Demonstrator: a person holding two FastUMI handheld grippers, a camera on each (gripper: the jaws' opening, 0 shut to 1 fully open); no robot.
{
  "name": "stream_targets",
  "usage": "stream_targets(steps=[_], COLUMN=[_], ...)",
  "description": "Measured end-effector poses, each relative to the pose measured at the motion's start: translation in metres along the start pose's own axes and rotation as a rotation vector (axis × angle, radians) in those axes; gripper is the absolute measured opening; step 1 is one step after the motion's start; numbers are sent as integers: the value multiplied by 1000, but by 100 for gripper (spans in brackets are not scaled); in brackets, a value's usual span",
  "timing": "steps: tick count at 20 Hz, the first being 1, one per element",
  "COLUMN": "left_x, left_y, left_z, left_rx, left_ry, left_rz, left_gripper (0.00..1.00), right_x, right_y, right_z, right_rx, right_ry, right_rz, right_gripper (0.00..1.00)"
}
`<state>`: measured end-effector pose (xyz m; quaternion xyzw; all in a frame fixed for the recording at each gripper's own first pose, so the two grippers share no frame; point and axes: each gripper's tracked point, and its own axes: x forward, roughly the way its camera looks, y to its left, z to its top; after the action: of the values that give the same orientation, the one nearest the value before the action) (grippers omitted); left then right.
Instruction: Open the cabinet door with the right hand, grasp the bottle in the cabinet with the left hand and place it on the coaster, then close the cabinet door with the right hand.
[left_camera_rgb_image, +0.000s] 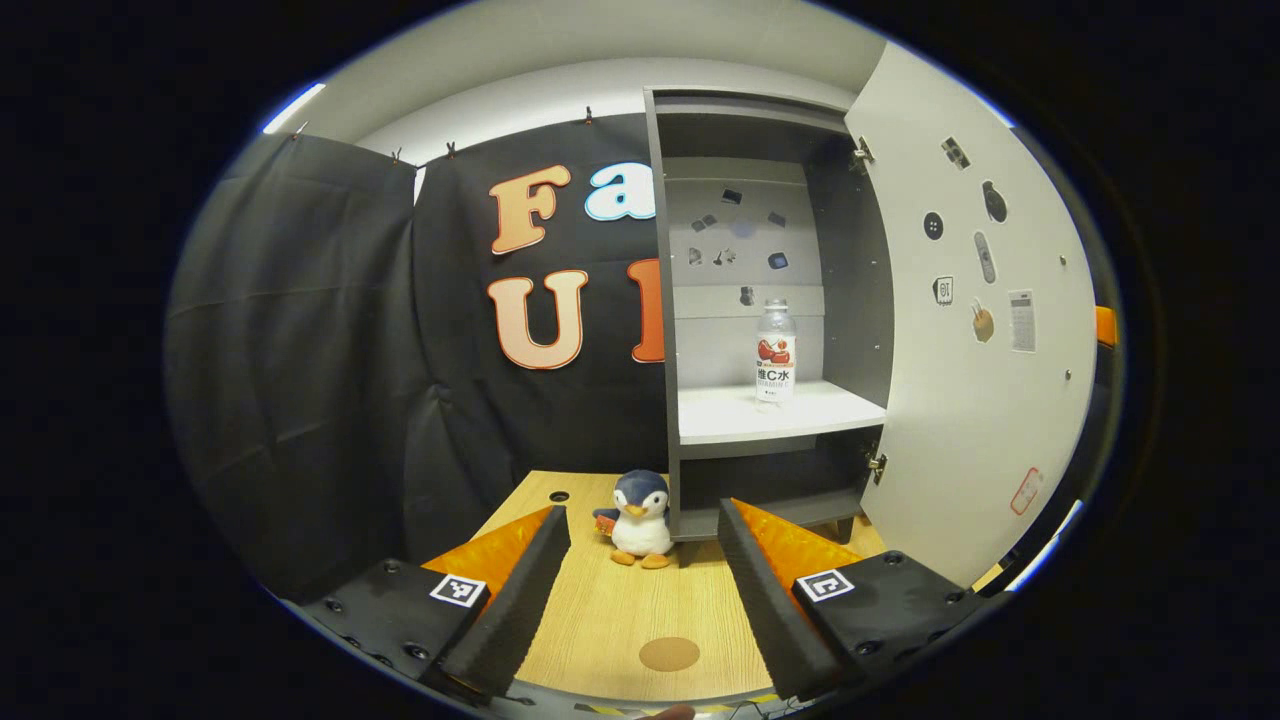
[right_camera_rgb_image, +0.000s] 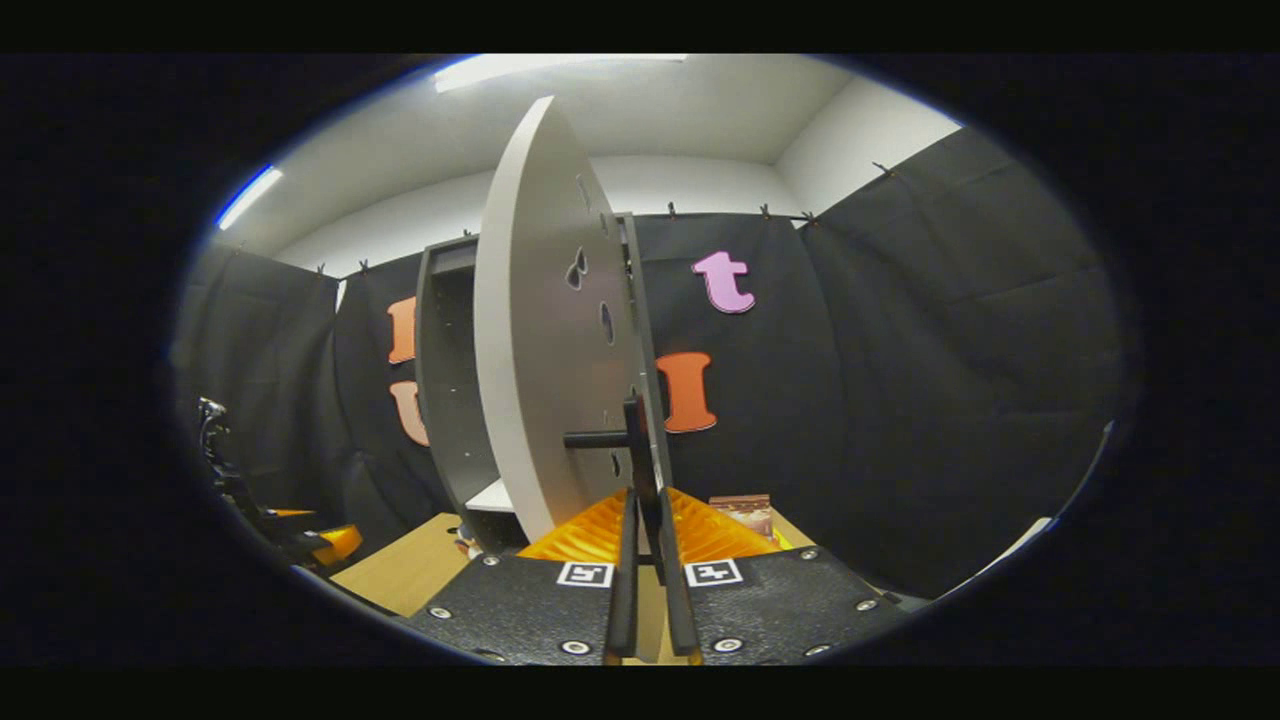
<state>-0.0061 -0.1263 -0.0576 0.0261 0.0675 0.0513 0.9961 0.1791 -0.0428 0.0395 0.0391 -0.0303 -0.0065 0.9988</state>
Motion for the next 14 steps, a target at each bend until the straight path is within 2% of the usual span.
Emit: stream_targets(steps=[4, 5, 6, 7, 14], left_x=[3, 4, 4, 4, 14], left_y=[-2, -3, -5, -7, -24], left_z=[-3, -3, -2, 0, 5], left_rx=[-9, -10, -10, -9, -19], left_ry=[19, 22, 20, 16, 17], left_rz=[22, 24, 24, 25, -10], left_gripper=[97, 97, 97, 97, 96], right_x=[1, 1, 1, 1, -8], right_y=[-9, -6, -5, -5, -8], right_z=[2, 1, 3, 2, 6], right_rx=[23, 34, 36, 29, 14], right_ry=[-6, -3, -4, -1, -5], right_rz=[-7, 3, 13, 18, 15], right_gripper=[7, 0, 18, 7, 7])
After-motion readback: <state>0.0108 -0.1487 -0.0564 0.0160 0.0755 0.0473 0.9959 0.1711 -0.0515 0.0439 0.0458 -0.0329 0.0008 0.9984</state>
